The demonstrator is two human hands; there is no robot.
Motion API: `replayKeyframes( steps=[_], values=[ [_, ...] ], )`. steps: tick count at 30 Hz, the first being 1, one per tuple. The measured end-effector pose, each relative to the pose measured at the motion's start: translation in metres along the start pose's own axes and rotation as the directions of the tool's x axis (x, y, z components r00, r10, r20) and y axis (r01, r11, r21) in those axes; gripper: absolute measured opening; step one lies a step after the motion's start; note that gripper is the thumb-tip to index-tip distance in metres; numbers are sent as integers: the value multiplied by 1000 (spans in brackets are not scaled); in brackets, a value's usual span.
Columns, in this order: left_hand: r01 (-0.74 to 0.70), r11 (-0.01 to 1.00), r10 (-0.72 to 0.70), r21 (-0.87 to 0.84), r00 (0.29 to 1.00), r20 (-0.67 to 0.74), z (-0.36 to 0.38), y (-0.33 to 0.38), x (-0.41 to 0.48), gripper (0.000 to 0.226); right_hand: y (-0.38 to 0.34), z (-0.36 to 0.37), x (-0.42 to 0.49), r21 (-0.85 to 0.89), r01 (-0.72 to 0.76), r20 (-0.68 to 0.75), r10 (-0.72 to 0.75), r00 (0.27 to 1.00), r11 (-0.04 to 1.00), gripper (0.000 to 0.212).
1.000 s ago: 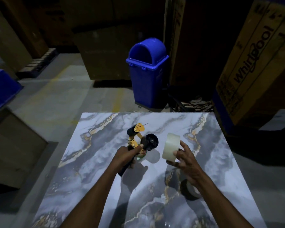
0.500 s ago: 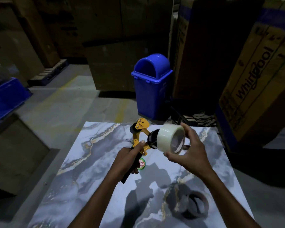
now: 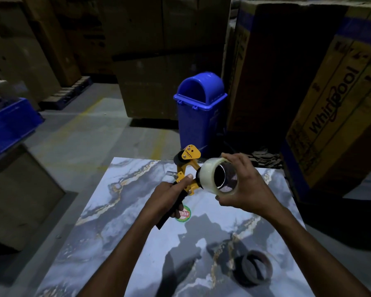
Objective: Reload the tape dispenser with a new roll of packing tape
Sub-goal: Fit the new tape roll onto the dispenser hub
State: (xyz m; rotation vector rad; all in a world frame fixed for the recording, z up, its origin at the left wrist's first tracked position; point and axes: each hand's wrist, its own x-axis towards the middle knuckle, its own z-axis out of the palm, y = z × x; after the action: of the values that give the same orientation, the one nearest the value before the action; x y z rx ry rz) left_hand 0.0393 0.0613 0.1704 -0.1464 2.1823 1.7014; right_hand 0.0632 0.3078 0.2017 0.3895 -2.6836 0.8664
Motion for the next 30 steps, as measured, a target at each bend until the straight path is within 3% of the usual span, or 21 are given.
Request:
replayKeyframes(
  steps=[5,15,21,30],
  values=[
    [45,999,-46,30,998,48,-8,9,2,69,2,0,8,-7,-4,82,4,997,1000,109],
    [114,988,-126,102,985,119,-21,24,4,74,-1,-3,13,-36,20,96,-16,995,999,110],
    [123,981,-141,147,983,117,-23,32,5,70,-1,-7,20,-87,32,154,-19,988,996,111],
    [99,971,-122,218,988,94,-23,33,13,84,1,-6,33,-156,80,248,-40,968,984,114]
  ],
)
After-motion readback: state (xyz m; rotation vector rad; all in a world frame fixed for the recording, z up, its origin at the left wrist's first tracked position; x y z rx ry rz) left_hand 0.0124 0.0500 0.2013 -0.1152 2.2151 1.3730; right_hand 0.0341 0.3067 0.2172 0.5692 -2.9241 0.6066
